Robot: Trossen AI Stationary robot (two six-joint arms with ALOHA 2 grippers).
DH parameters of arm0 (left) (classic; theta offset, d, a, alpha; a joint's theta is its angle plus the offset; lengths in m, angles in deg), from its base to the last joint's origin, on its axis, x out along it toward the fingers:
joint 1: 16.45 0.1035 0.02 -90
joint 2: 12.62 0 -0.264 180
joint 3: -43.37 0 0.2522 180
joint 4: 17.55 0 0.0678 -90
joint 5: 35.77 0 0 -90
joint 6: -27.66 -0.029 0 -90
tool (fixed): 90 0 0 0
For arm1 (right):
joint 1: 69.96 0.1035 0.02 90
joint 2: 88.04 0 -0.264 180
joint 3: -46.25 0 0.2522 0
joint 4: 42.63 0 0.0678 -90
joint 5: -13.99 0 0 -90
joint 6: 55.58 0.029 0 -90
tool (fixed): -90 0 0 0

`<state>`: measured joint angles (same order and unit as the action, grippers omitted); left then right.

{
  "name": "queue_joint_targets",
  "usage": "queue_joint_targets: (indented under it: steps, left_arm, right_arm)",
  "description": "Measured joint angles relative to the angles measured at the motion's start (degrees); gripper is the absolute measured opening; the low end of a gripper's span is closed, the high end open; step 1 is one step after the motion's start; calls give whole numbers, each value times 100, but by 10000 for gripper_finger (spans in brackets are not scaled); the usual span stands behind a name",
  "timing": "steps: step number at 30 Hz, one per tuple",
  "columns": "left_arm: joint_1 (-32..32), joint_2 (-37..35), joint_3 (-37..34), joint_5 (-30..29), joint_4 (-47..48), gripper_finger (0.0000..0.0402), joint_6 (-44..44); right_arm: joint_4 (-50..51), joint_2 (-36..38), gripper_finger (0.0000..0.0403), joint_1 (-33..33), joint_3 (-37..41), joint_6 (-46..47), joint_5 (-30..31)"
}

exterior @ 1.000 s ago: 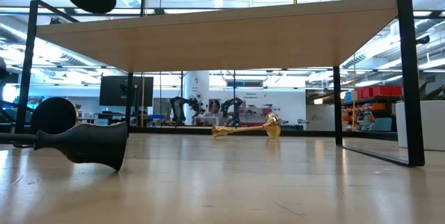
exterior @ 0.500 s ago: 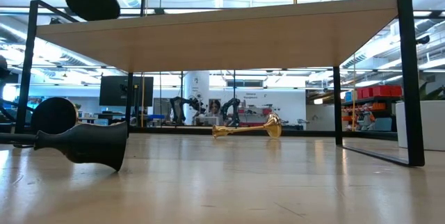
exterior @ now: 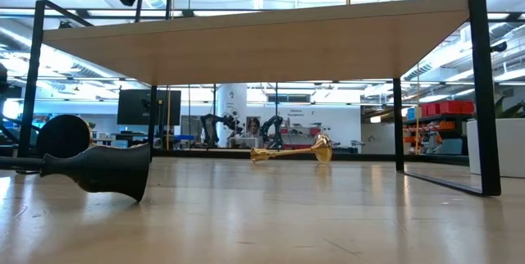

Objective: Pick & Place candle stick holders
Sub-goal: Put the top black candle holder on the shelf aligned with the other black candle holder

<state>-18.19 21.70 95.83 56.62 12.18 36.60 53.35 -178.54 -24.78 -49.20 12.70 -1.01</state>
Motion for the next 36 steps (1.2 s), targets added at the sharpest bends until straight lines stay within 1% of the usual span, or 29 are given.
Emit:
queue_joint_targets:
  steps: [6, 10, 12, 18, 21, 24, 27, 31, 36]
  left_arm:
    - [-271, 57, 2, -547, -23, 13, -169]
    - [-394, 53, 2, -768, -101, 13, -253]
    - [-404, 52, 13, -762, -156, 13, -318]
    - [-404, 55, 353, -840, 497, 13, -182]
    - [-404, 53, 490, -861, 550, 13, -204]
    - [-404, 60, 496, -764, 583, 13, -184]
    - [-405, 178, 496, -806, 758, 13, -59]
    - [-404, 417, 503, -837, 661, 13, -61]
    - [-402, 542, 507, -839, 551, 17, -60]
  right_arm:
    - [-2, 0, 49, 0, 0, -1, 0]
    - [-2, 0, 49, 0, 0, -1, 0]
    - [-2, 0, 49, 0, 0, -1, 0]
    - [-2, 0, 49, 0, 0, -1, 0]
    - [-3, 0, 49, 0, 0, -1, 0]
    - [-2, 0, 49, 0, 0, -1, 0]
    - [-2, 0, 49, 0, 0, -1, 2]
    - [-4, 0, 49, 0, 0, -1, 0]
    - [-4, 0, 49, 0, 0, -1, 0]
